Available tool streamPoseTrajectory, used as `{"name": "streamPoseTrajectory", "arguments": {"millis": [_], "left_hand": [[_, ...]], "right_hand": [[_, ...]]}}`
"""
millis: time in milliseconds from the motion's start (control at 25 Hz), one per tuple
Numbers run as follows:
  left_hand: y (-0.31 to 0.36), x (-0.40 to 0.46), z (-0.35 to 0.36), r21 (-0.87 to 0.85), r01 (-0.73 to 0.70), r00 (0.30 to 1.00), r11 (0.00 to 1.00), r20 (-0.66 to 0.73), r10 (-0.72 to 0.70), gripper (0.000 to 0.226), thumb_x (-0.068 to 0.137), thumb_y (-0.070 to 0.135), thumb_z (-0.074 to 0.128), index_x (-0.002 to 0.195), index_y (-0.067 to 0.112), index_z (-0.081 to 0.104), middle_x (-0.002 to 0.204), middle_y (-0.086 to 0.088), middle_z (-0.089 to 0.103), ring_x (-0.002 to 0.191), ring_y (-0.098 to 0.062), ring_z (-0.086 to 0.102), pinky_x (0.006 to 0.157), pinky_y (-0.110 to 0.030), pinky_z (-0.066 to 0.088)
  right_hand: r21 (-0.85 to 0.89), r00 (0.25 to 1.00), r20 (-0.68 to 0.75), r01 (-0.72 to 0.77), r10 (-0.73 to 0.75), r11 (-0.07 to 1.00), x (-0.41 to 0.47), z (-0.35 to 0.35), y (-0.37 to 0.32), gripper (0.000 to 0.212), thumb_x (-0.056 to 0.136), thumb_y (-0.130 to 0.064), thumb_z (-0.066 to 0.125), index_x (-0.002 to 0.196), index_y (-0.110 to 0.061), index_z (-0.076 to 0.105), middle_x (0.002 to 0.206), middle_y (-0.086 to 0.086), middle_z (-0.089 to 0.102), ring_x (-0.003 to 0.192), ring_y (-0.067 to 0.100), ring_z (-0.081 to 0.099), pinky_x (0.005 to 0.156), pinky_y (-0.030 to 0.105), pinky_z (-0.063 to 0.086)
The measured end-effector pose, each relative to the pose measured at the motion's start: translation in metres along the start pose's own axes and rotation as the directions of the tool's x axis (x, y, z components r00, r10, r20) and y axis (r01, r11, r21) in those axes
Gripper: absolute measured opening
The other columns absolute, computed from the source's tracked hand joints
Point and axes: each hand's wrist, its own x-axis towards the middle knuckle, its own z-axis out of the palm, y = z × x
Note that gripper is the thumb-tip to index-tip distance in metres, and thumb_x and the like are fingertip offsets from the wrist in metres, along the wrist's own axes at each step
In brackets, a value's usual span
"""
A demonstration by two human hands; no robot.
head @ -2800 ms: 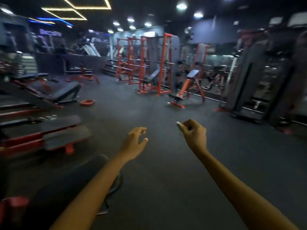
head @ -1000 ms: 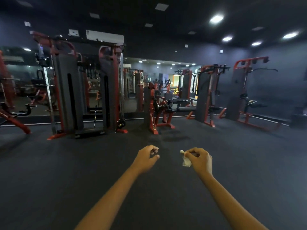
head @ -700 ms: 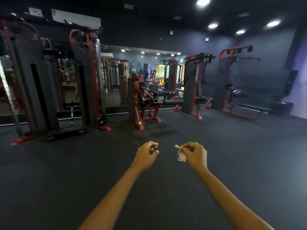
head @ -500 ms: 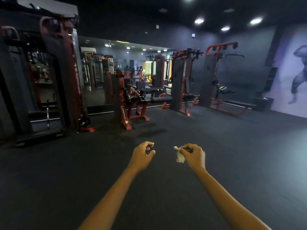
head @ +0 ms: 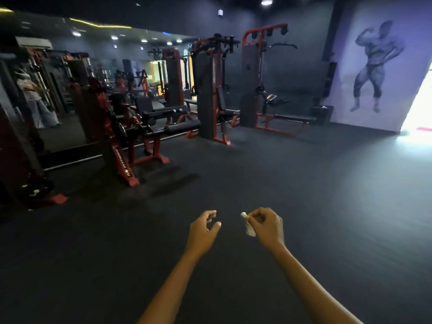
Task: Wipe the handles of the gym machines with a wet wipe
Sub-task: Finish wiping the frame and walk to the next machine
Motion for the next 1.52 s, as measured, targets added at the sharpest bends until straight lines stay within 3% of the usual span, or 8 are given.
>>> {"name": "streamPoseTrajectory", "arguments": {"millis": [200, 400, 560, 880, 1080, 1280, 1520], "left_hand": [[-0.049, 0.179, 0.055, -0.019, 0.028, 0.999, 0.999, 0.037, -0.027, 0.033, 0.089, 0.009, 0.063, 0.121, 0.011, 0.058, 0.122, 0.001, 0.060, 0.113, -0.009, 0.054, 0.073, 0.002, 0.039], [-0.059, 0.355, 0.085, -0.065, 0.054, 0.999, 0.996, -0.004, -0.055, 0.027, 0.090, 0.007, 0.061, 0.116, 0.013, 0.060, 0.118, 0.004, 0.061, 0.113, -0.010, 0.057, 0.079, -0.005, 0.041], [-0.096, 0.484, 0.105, -0.052, 0.052, 0.999, 0.997, 0.002, -0.052, 0.030, 0.089, 0.006, 0.062, 0.118, 0.013, 0.059, 0.119, 0.006, 0.059, 0.113, -0.009, 0.055, 0.089, -0.020, 0.043], [-0.169, 0.778, 0.131, -0.059, 0.061, 0.998, 0.996, 0.011, -0.060, 0.032, 0.089, 0.008, 0.063, 0.120, 0.013, 0.059, 0.121, 0.003, 0.060, 0.115, -0.010, 0.056, 0.088, -0.019, 0.043], [-0.192, 0.947, 0.151, -0.024, 0.070, 0.995, 0.997, 0.077, -0.068, 0.031, 0.089, 0.009, 0.063, 0.119, 0.017, 0.058, 0.116, 0.009, 0.060, 0.111, -0.005, 0.056, 0.079, -0.005, 0.041], [-0.231, 1.127, 0.183, -0.045, 0.065, 0.996, 0.997, 0.060, -0.062, 0.029, 0.089, 0.010, 0.063, 0.115, 0.022, 0.057, 0.115, 0.013, 0.058, 0.111, -0.002, 0.054, 0.082, -0.007, 0.042], [-0.258, 1.332, 0.212, -0.121, 0.161, 0.987, 0.980, -0.001, -0.162, 0.030, 0.086, 0.006, 0.065, 0.103, 0.030, 0.057, 0.111, 0.008, 0.063, 0.105, -0.005, 0.058, 0.078, -0.008, 0.045]], "right_hand": [[-0.037, 0.999, 0.042, 0.015, -0.014, 0.999, 0.171, 0.056, 0.059, 0.011, 0.079, -0.027, 0.073, 0.072, -0.019, 0.068, 0.081, -0.007, 0.061, 0.074, 0.007, 0.059, 0.066, 0.024, 0.050], [0.016, 1.000, 0.019, -0.015, 0.014, 1.000, 0.350, 0.100, 0.072, 0.013, 0.080, -0.028, 0.072, 0.073, -0.019, 0.068, 0.081, -0.007, 0.063, 0.074, 0.005, 0.059, 0.062, 0.014, 0.044], [0.012, 0.997, 0.080, -0.013, 0.012, 1.000, 0.463, 0.160, 0.104, 0.010, 0.080, -0.026, 0.074, 0.075, -0.019, 0.068, 0.081, -0.009, 0.062, 0.075, 0.004, 0.060, 0.061, 0.009, 0.044], [0.080, 0.990, 0.116, -0.087, 0.078, 0.993, 0.722, 0.276, 0.135, 0.010, 0.079, -0.018, 0.075, 0.072, -0.019, 0.068, 0.078, -0.004, 0.068, 0.073, 0.007, 0.064, 0.061, 0.012, 0.047], [0.143, 0.986, 0.083, -0.154, 0.144, 0.978, 0.875, 0.338, 0.147, 0.008, 0.080, -0.017, 0.073, 0.074, -0.018, 0.069, 0.074, -0.005, 0.070, 0.068, 0.000, 0.064, 0.059, 0.012, 0.048], [0.143, 0.980, 0.131, -0.166, 0.148, 0.976, 1.046, 0.407, 0.190, 0.009, 0.082, -0.014, 0.070, 0.075, -0.017, 0.068, 0.074, -0.005, 0.069, 0.068, -0.001, 0.064, 0.058, 0.012, 0.047], [0.163, 0.969, 0.215, -0.160, 0.123, 0.974, 1.260, 0.477, 0.214, 0.012, 0.084, -0.013, 0.069, 0.073, -0.012, 0.064, 0.069, -0.001, 0.068, 0.064, 0.001, 0.062, 0.059, 0.012, 0.046]]}}
